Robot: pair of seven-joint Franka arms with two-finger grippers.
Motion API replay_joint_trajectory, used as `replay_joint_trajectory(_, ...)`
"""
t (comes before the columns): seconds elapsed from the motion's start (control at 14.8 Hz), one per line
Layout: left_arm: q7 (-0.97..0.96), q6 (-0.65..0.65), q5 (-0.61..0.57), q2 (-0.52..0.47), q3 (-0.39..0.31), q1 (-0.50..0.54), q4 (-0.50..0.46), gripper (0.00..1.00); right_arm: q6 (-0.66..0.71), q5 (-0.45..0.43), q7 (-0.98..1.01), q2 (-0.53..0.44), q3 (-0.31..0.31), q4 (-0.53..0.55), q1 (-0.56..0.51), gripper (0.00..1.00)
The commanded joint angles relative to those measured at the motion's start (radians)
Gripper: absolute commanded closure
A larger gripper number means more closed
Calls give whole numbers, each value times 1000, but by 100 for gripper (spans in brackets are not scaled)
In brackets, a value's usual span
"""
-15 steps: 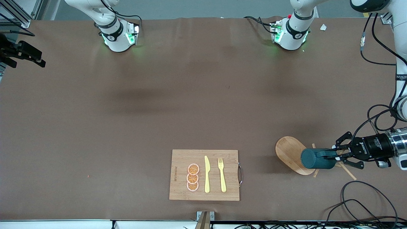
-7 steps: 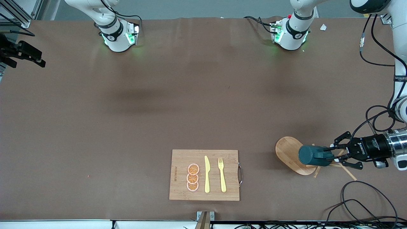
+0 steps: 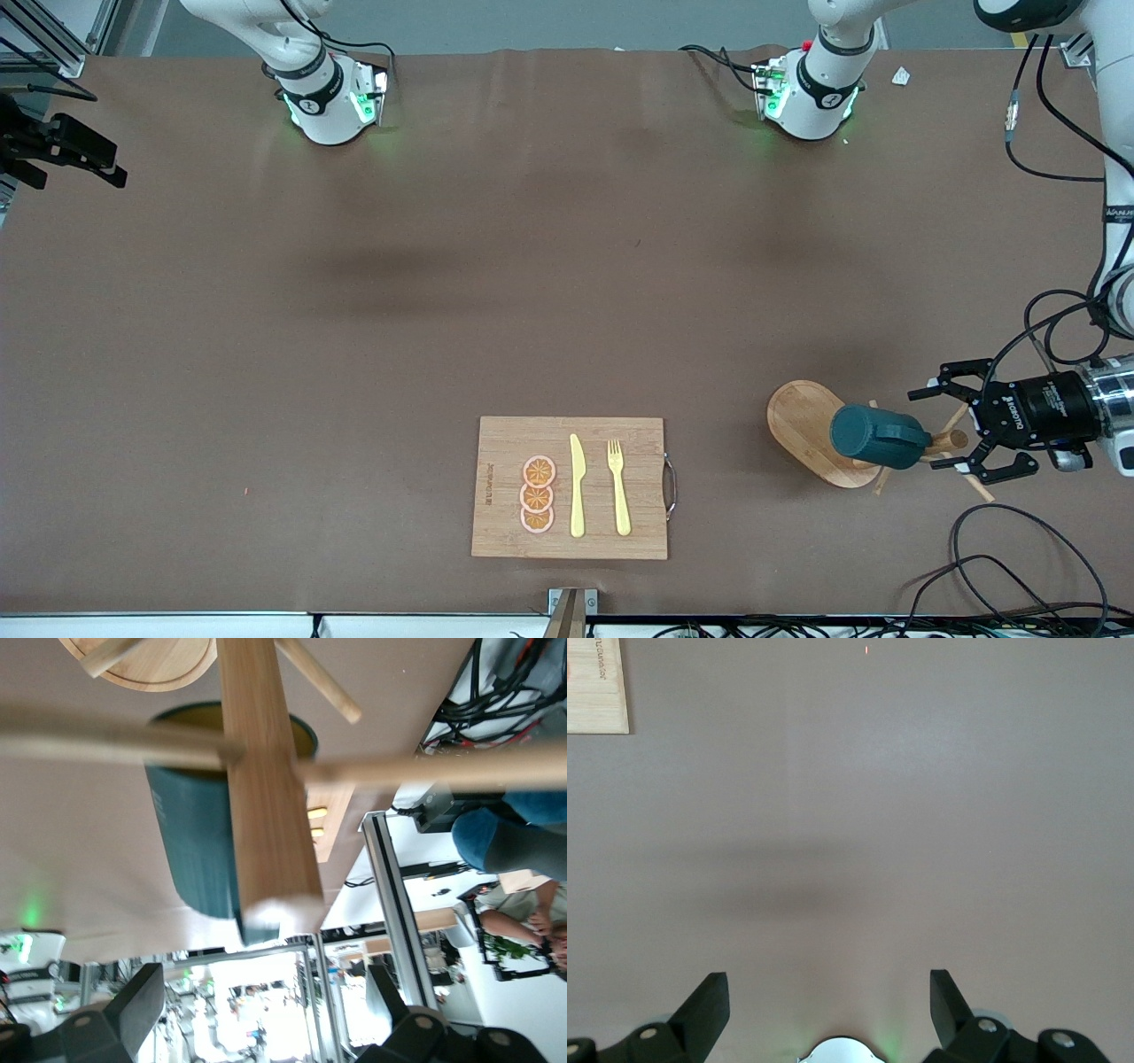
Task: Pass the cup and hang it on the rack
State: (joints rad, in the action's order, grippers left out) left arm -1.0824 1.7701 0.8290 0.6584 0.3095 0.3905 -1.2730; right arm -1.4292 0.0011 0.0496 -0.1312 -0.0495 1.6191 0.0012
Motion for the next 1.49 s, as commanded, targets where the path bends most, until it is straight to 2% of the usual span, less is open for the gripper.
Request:
replay_joint_trajectory(0.0,7,-32,-123,-62,38,-7,-16,0,0,11,1,-18,0,12,-3,0)
replay_joint_trajectory(0.41,12,-89,-457,-167,184,-7,-16,0,3,11,1,-18,0,12,-3,0)
replay_joint_trajectory(0.61,31,-100,-647,-218,288,-6,-16,0,1,11,1,-18,2,12,-1,0)
replay_joint_trajectory(0.88,137,-171,-966,-247,440,-1,-19,0,1,11,1,-18,0,12,-3,0)
replay_joint_trajectory(1.02,223,-222,-1042,-267,489,8,-19,0,1,11,1,-18,0,12,-3,0)
replay_joint_trajectory(1.15,332,-227,-1091,-302,488,10,-17,0,1,11,1,-18,0,12,-3,0)
replay_joint_trajectory(1.42,614,-270,-1093,-362,480,62,-17,0,1,11,1,-18,0,13,-4,0)
